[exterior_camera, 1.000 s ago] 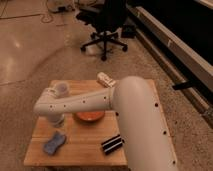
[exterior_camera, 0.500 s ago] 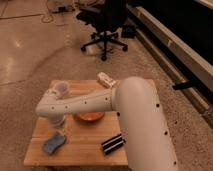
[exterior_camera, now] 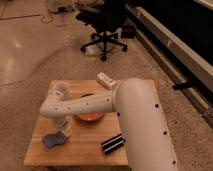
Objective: Place the white sponge in the ceramic bowl
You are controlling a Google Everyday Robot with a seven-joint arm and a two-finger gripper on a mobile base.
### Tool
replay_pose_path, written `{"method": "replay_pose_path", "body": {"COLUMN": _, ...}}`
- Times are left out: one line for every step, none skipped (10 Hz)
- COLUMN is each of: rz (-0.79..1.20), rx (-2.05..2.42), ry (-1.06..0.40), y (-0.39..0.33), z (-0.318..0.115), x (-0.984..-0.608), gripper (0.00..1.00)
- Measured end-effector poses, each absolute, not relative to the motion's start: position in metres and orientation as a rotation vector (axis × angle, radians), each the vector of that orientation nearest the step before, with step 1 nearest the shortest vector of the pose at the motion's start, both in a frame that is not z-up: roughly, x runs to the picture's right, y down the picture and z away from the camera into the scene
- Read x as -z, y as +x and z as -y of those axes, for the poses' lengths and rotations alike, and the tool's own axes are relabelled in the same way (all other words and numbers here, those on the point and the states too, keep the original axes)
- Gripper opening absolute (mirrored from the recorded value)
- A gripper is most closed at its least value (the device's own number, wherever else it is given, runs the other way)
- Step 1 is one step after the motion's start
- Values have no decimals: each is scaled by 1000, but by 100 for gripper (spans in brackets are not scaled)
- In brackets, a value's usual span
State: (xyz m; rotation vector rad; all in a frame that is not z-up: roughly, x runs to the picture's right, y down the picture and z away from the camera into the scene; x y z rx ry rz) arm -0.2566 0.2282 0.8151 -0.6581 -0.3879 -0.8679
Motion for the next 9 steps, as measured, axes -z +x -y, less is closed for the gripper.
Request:
{"method": "replay_pose_path", "body": {"rz": 393, "rx": 883, "ry": -672, "y": -267, "z": -221, "x": -802, "gripper": 80}}
{"method": "replay_pose_path", "body": {"rz": 394, "rx": 896, "ry": -672, "y": -272, "z": -218, "x": -796, "gripper": 80}}
{"method": "replay_pose_path", "body": {"rz": 396, "rx": 907, "ry": -671, "y": -275, "z": -216, "x": -792, "gripper": 80}}
{"method": "replay_pose_path", "body": {"rz": 400, "rx": 914, "ry": -672, "y": -279, "z": -214, "x": -785, "gripper": 80}}
{"method": "replay_pose_path", "body": {"rz": 403, "rx": 915, "ry": -675, "y": -279, "z": -215, "x": -783, "gripper": 80}}
{"method": "replay_pose_path", "body": {"rz": 404, "rx": 914, "ry": -676, "y": -280, "z": -218, "x": -780, "gripper": 80}}
{"method": "replay_pose_path", "body": {"rz": 403, "rx": 905, "ry": -680, "y": -282, "z": -224, "x": -777, "gripper": 80}}
{"method": "replay_pose_path", "body": {"rz": 405, "rx": 900, "ry": -687, "y": -285, "z": -232, "x": -775, "gripper": 80}}
{"method": "replay_pose_path", "body": {"rz": 410, "rx": 896, "ry": -695, "y": -288, "z": -239, "x": -774, "gripper": 80}}
